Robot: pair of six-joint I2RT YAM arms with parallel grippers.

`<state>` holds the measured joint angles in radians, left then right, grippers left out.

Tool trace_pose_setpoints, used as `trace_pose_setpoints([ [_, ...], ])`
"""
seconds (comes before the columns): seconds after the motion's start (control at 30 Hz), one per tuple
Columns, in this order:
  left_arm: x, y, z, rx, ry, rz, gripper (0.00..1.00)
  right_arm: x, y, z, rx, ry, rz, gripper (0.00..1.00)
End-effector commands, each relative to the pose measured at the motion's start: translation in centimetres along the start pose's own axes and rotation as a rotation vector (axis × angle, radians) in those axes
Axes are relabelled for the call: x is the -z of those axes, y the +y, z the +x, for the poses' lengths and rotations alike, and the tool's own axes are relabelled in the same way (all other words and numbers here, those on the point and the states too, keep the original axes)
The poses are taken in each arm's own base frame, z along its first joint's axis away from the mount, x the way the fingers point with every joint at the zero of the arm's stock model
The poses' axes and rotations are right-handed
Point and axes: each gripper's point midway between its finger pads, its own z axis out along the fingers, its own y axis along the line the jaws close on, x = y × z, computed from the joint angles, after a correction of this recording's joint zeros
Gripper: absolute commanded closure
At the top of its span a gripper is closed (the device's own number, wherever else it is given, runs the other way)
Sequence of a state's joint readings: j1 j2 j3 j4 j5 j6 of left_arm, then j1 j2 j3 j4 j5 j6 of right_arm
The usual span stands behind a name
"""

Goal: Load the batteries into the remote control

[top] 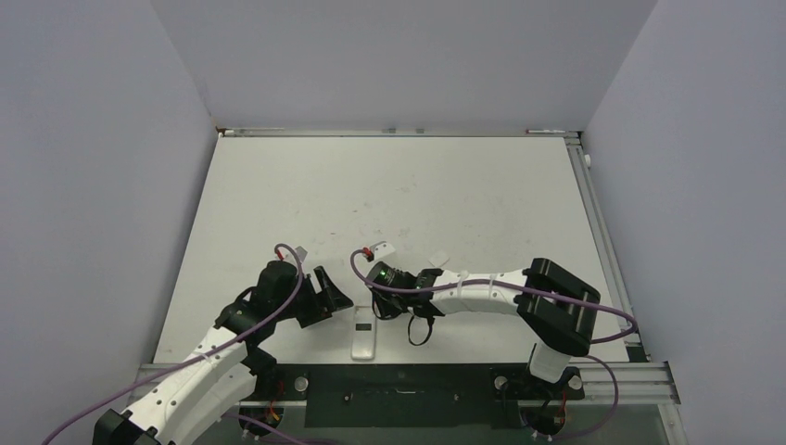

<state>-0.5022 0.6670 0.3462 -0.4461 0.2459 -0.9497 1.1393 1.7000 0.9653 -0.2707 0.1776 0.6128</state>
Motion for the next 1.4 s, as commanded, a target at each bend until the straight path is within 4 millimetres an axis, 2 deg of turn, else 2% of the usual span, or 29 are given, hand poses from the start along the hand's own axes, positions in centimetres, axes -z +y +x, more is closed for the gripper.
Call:
trace_pose_setpoints([
  [0.0, 0.7, -1.4, -1.0, -0.015, -0.032, 0.036, 0.29, -0.3, 0.4, -1.5, -0.023, -0.043, -0.024, 0.68],
  [0.73, 0.3, -1.0, -0.8, -0.011, -0.019, 0.031, 0.28, -1.2, -1.2, -0.2, -0.011, -0.011, 0.030, 0.69],
  [1.37, 0.1, -0.9, -0.8, -0.014, -0.014, 0.029, 0.28, -2.7, -1.5, -0.8, -0.015, -0.005, 0.078, 0.70],
])
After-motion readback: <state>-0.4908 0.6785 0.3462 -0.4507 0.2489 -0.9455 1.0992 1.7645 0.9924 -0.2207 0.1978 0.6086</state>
